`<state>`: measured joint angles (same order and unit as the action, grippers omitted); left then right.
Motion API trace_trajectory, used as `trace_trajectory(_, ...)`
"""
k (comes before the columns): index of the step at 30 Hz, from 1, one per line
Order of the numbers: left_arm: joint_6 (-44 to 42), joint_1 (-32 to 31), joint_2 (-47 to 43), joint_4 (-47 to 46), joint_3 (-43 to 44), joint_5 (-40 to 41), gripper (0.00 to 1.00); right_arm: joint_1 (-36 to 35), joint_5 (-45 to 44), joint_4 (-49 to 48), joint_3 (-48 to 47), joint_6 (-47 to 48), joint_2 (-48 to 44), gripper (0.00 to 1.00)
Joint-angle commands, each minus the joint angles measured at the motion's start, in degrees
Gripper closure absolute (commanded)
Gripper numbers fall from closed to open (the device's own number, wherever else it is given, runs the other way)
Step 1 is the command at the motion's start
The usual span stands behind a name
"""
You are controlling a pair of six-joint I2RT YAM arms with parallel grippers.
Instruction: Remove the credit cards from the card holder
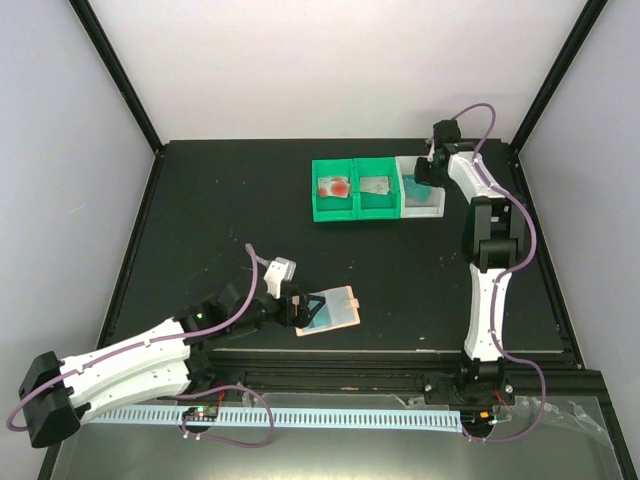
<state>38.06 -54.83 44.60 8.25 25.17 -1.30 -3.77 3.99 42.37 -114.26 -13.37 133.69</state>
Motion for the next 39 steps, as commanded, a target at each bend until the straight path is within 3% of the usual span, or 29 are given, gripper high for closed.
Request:
trace_trajectory(1,-1.0,0.3,2.1,1.4,2.4,1.1,0.01,-0.1,2.6,-1.2,2.8,-0.4,-9.8,0.91)
trace_trajectory(5,-1.1,0.5,3.8,2.9,3.5,-0.7,0.01,0.0,5.3,-2.6,9.9,-1.4,-16.7,0.9)
trace_trajectory(10,-2.3,0.5,4.8,5.0,4.0,-2.7,0.01,-0.1,9.9,-10.7,25.4,-3.9,-28.8,0.89)
trace_trajectory(20,3.8,1.8,5.9,3.4,0.3,2.0,0.01,-3.8,16.1,-15.0,44.6,-7.5,-45.8,0.83)
trace_trajectory(28,5.7,6.5,10.3,0.6,-0.2,-5.7,0.01,-14.1,15.3,-19.3,56.2,-10.6,-57.0,0.8)
trace_trajectory(33,9.1,10.2,11.4,-8.9,-4.3,-16.1,0.01,-22.4,13.5,-19.4,59.1,-12.1,-58.9,0.76)
trace_trajectory(39,13.5,13.6,12.7,-15.3,-7.5,-21.4,0.04,-31.7,16.5,-28.5,67.7,-17.5,-58.5,0.74)
